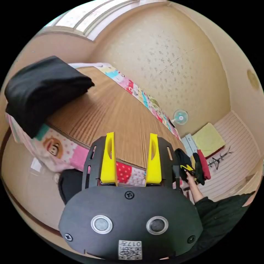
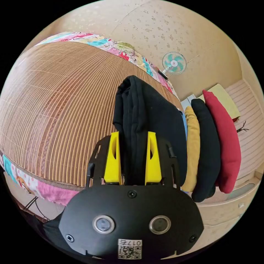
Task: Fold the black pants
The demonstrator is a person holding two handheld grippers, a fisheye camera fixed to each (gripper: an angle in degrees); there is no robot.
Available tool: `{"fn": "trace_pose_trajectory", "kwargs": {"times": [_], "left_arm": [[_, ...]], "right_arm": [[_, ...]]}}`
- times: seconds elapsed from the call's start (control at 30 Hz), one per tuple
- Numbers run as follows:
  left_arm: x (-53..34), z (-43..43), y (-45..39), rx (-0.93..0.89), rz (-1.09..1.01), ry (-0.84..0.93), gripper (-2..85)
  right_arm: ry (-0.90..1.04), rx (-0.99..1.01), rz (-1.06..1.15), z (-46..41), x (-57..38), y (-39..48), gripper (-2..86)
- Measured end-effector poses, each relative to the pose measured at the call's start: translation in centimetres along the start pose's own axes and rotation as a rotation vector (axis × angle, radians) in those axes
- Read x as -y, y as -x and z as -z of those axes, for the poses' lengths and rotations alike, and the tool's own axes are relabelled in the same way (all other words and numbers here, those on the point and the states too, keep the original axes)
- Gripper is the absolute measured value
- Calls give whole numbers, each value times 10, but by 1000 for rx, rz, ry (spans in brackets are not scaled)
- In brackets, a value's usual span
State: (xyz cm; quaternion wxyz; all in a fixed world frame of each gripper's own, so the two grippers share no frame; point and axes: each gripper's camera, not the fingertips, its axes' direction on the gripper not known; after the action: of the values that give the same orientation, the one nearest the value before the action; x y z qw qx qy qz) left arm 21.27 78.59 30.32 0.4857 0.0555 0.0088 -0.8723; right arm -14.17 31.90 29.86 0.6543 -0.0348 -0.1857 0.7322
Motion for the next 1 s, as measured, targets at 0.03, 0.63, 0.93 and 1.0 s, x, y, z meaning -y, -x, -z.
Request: {"fn": "trace_pose_trajectory", "kwargs": {"times": [0.03,0.63,0.93,1.0], "left_arm": [[18,18,8,103,5,-72,169],[31,72,152,326,545,-300,71],[158,28,54,-308,50,-141,37],[166,-3,1,-341,-74,-8,33]], "right_arm": [[-10,26,-19,7,-6,-6,141],[-359,1697,-491,22,-192,-153,23],[-431,1729,-465,31,-210,-189,2],[-396,1690,-449,37,-212,-193,2]]}}
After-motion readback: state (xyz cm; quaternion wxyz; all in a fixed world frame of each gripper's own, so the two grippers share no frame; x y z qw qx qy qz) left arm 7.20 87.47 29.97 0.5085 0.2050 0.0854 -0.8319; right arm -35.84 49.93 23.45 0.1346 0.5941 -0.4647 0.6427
